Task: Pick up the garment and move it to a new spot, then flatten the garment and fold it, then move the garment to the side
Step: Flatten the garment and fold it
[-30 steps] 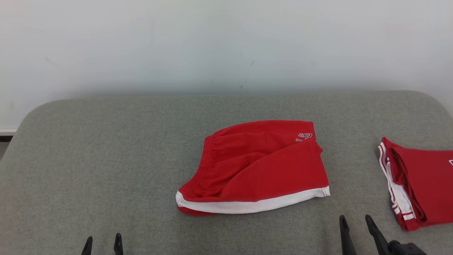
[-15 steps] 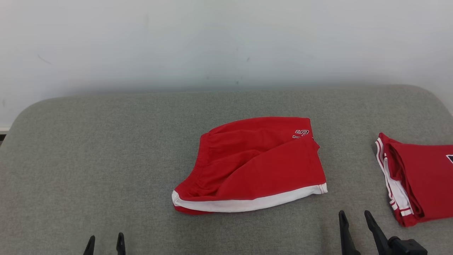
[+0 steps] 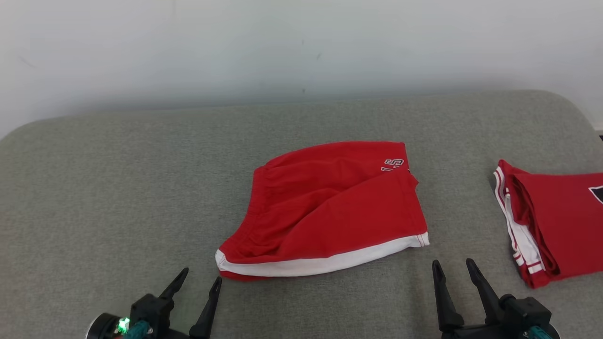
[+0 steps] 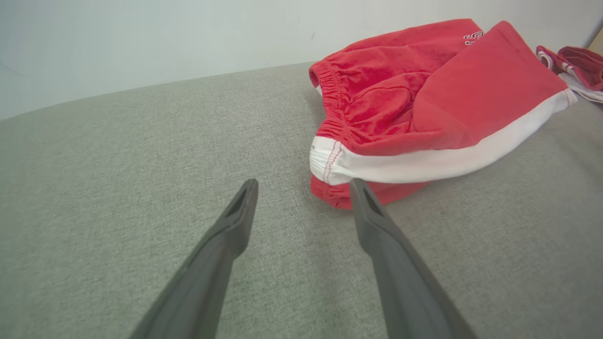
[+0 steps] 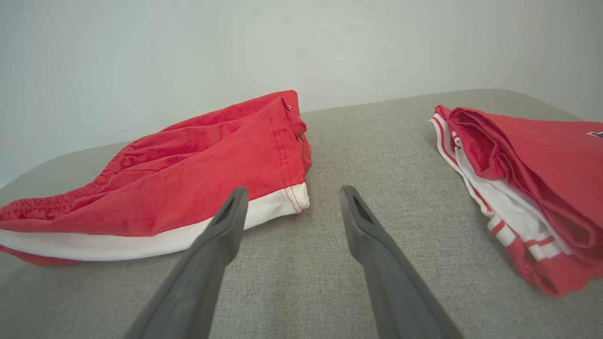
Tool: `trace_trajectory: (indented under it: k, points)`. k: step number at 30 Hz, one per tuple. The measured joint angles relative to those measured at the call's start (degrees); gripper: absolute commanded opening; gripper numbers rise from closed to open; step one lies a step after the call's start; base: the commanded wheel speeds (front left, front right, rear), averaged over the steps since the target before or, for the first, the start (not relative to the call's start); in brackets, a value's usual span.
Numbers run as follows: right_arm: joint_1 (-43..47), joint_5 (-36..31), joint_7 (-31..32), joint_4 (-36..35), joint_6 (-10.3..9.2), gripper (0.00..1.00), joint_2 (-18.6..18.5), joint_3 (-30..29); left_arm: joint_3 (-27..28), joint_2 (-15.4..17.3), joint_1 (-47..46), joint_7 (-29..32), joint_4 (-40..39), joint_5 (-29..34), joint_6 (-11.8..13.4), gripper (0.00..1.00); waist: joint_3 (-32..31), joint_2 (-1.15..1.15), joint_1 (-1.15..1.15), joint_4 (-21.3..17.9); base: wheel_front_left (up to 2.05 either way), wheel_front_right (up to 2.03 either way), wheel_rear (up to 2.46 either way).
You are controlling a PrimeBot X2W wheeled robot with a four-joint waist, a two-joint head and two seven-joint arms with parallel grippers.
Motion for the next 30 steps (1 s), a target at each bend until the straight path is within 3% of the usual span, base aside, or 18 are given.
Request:
trace_trajectory:
  k: [8,20,21,22,23,25,26,27,30]
  points:
    - [-1.82,0.53,-0.52,0.91,0.0,1.0,0.01,1.03,-6.57,3.45,-6.36,0.44,5.87,-6.01,-0.01,1.0,1.51,0.0,0.0,-2.49,0.0,0.0,0.0]
    - [-1.81,1.18,-1.03,1.35,0.0,1.0,0.01,1.09,-10.13,4.56,-9.54,-1.1,8.7,-9.9,-0.01,1.0,2.08,0.0,0.0,-4.19,0.0,0.0,0.0]
    - [-1.81,1.18,-1.07,1.36,0.0,1.0,0.01,1.11,-10.24,4.58,-9.85,-1.31,8.72,-10.15,-0.01,0.93,2.11,0.0,0.0,-4.17,0.0,0.0,0.0]
    - [-1.81,1.18,-1.08,1.37,0.0,1.0,0.01,1.11,-10.38,4.58,-10.0,-1.35,8.76,-10.33,-0.01,0.71,2.14,0.0,0.0,-4.16,0.0,0.0,0.0]
    - [-1.82,1.19,-1.08,1.4,0.0,1.0,0.01,1.16,-10.56,4.58,-10.03,-1.47,8.88,-10.49,-0.01,0.43,2.17,0.0,0.0,-4.13,0.0,0.0,0.0]
    - [-1.84,1.29,-1.09,1.43,0.0,1.0,0.01,1.2,-10.77,4.56,-10.09,-1.51,8.99,-10.78,-0.01,0.18,2.25,0.0,0.0,-4.07,0.0,0.0,0.0]
    - [-1.86,1.29,-1.09,1.45,0.0,1.0,0.01,1.19,-10.76,4.55,-10.2,-1.53,9.01,-10.85,-0.01,0.13,2.29,0.0,0.0,-4.02,0.0,0.0,0.0]
    - [-1.86,1.3,-1.09,1.46,0.0,1.0,0.01,1.21,-10.78,4.54,-10.37,-1.6,9.01,-10.96,-0.01,0.0,2.33,0.0,0.0,-3.97,0.0,0.0,0.0]
    - [-1.88,1.31,-1.19,1.41,0.0,1.0,0.01,1.26,-10.93,4.5,-10.9,-1.78,8.9,-11.17,-0.01,0.0,2.59,0.0,0.0,-3.79,0.0,0.0,0.0]
